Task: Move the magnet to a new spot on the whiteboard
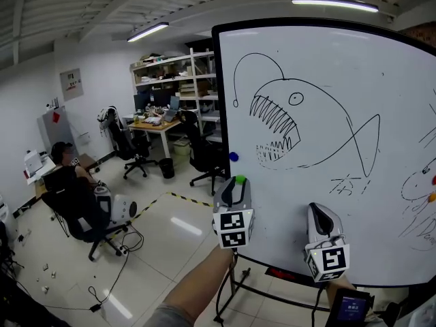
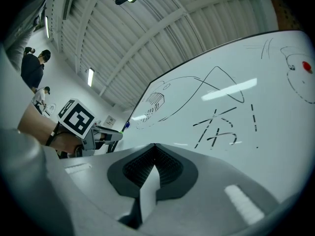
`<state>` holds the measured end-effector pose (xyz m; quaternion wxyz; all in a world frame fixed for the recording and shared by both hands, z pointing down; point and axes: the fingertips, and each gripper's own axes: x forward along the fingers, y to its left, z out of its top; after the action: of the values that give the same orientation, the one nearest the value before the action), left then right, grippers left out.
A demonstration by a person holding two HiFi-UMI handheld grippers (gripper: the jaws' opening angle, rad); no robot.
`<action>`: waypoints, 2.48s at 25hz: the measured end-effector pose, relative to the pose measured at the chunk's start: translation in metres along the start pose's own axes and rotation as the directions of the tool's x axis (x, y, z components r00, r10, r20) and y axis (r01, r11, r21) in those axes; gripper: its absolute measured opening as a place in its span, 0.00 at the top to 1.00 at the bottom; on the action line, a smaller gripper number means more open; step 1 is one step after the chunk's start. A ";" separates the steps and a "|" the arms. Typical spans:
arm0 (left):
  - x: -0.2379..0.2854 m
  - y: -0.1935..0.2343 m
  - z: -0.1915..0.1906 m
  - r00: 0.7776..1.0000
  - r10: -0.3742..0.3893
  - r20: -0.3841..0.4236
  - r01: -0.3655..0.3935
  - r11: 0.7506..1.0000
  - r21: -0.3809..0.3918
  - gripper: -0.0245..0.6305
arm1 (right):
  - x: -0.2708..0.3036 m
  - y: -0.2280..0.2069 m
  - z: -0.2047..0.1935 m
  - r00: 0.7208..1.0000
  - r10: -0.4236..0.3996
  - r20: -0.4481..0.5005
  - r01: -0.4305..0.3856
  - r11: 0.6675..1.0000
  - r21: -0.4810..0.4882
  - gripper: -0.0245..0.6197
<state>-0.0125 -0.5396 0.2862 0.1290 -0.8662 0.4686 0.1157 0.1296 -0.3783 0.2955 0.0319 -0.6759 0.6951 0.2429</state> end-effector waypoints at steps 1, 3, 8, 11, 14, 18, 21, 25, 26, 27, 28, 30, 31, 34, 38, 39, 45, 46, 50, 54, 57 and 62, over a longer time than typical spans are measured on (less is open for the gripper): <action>0.002 0.004 -0.001 1.000 0.002 0.000 -0.002 1.000 0.000 0.78 | 0.002 0.003 -0.001 1.000 0.003 0.000 -0.003 1.000 -0.001 0.95; 0.006 0.010 -0.003 1.000 0.004 -0.002 -0.004 1.000 -0.002 0.78 | 0.005 0.006 -0.003 1.000 0.008 -0.001 -0.008 1.000 -0.005 0.95; 0.016 0.022 -0.009 1.000 0.008 -0.016 -0.009 1.000 -0.015 0.78 | 0.012 0.007 -0.002 1.000 0.001 -0.013 -0.001 1.000 -0.013 0.95; 0.018 0.023 -0.010 1.000 -0.005 -0.009 0.005 0.999 -0.039 0.78 | 0.014 0.007 -0.001 1.000 0.000 -0.010 0.000 1.000 -0.016 0.95; 0.019 0.023 -0.009 1.000 -0.018 -0.002 0.018 0.999 -0.050 0.78 | 0.016 0.006 -0.002 1.000 -0.002 -0.009 0.002 1.000 -0.014 0.95; 0.020 0.024 -0.009 1.000 -0.025 -0.001 0.025 0.999 -0.034 0.78 | 0.019 0.008 -0.003 1.000 0.002 -0.009 -0.002 1.000 -0.007 0.95; 0.021 0.024 -0.009 1.000 -0.025 0.002 0.026 0.999 -0.019 0.78 | 0.020 0.008 -0.004 1.000 0.001 -0.009 -0.001 1.000 -0.004 0.95; 0.020 0.025 -0.010 1.000 -0.022 0.006 0.022 1.000 -0.005 0.77 | 0.020 0.010 -0.005 1.000 0.001 -0.011 -0.001 1.000 -0.002 0.95; 0.019 0.025 -0.010 1.000 -0.020 0.007 0.020 1.000 -0.004 0.77 | 0.019 0.010 -0.005 1.000 0.002 -0.011 -0.002 1.000 -0.002 0.95; 0.019 0.026 -0.010 1.000 -0.019 0.008 0.019 1.000 -0.003 0.77 | 0.019 0.010 -0.005 1.000 0.003 -0.012 -0.003 1.000 -0.003 0.95; 0.019 0.026 -0.010 1.000 -0.017 0.008 0.017 1.000 -0.001 0.77 | 0.019 0.010 -0.005 1.000 0.003 -0.012 -0.003 1.000 -0.003 0.95; 0.018 0.025 -0.008 1.000 -0.013 0.009 0.013 1.000 0.004 0.77 | 0.018 0.009 -0.004 1.000 0.003 -0.013 -0.003 1.000 -0.005 0.95; 0.016 0.024 -0.007 1.000 -0.009 0.015 0.009 1.000 0.009 0.77 | 0.017 0.008 -0.003 1.000 0.002 -0.013 -0.002 1.000 -0.005 0.95; 0.005 0.018 0.002 0.999 0.007 0.053 -0.008 1.000 0.028 0.78 | 0.011 0.006 -0.002 1.000 -0.001 -0.011 0.001 1.000 -0.005 0.95; -0.008 -0.007 0.013 0.995 -0.019 0.094 0.015 0.999 0.043 0.85 | 0.001 -0.003 0.002 1.000 -0.016 -0.004 0.016 1.000 -0.007 0.95; -0.010 -0.017 0.015 0.995 -0.033 0.099 0.028 0.999 0.044 0.88 | -0.003 -0.007 0.004 1.000 -0.023 -0.002 0.023 1.000 -0.006 0.95; -0.022 -0.086 0.028 0.984 -0.131 0.120 0.128 0.991 0.033 0.96 | -0.042 -0.040 0.006 0.997 -0.070 -0.018 0.070 0.997 -0.021 0.95; -0.024 -0.099 0.031 0.981 -0.149 0.122 0.147 0.989 0.027 0.96 | -0.050 -0.048 0.007 0.997 -0.081 -0.019 0.081 0.996 -0.025 0.95; -0.031 -0.164 0.039 0.961 -0.241 0.133 0.242 0.970 0.008 0.96 | -0.084 -0.088 0.013 0.989 -0.148 -0.021 0.147 0.988 -0.049 0.95; -0.037 -0.224 0.042 0.942 -0.314 0.122 0.318 0.948 -0.012 0.96 | -0.118 -0.126 0.018 0.979 -0.202 -0.024 0.200 0.977 -0.069 0.95; -0.044 -0.271 0.044 0.923 -0.367 0.115 0.372 0.928 -0.024 0.96 | -0.148 -0.157 0.022 0.966 -0.256 -0.036 0.253 0.964 -0.081 0.95; -0.049 -0.341 0.056 0.893 -0.433 0.119 0.440 0.897 -0.036 0.96 | -0.189 -0.205 0.032 0.948 -0.316 -0.036 0.311 0.945 -0.103 0.95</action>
<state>0.2436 -0.3027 0.2887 0.1497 -0.9454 0.2508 0.1449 0.3317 -0.1850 0.2773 0.0198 -0.7847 0.5668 0.2502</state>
